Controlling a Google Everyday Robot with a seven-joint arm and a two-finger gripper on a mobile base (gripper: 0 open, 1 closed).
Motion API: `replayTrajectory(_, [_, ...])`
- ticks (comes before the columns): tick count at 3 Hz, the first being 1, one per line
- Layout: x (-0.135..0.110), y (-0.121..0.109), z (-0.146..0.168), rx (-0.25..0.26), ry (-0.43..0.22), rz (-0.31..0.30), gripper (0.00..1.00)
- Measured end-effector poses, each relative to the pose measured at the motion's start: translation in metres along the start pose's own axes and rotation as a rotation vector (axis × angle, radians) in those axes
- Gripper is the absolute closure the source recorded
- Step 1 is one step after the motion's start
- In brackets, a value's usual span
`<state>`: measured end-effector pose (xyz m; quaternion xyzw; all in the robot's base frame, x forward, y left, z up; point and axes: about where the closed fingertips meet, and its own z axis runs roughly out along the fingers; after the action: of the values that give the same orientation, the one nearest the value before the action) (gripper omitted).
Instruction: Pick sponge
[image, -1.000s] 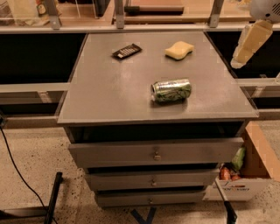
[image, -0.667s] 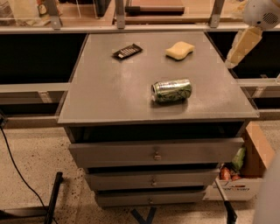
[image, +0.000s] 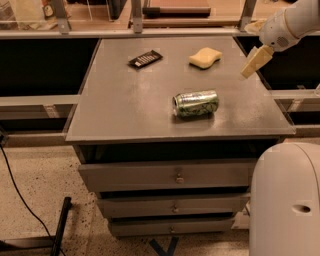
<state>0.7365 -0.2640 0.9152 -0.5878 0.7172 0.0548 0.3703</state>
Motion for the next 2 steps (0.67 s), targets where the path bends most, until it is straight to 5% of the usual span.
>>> replayTrajectory(1, [0.000, 0.000, 0.000, 0.000, 0.000, 0.000, 0.00])
replayTrajectory(2, [0.003, -0.015, 0.007, 0.053, -0.020, 0.066, 0.00])
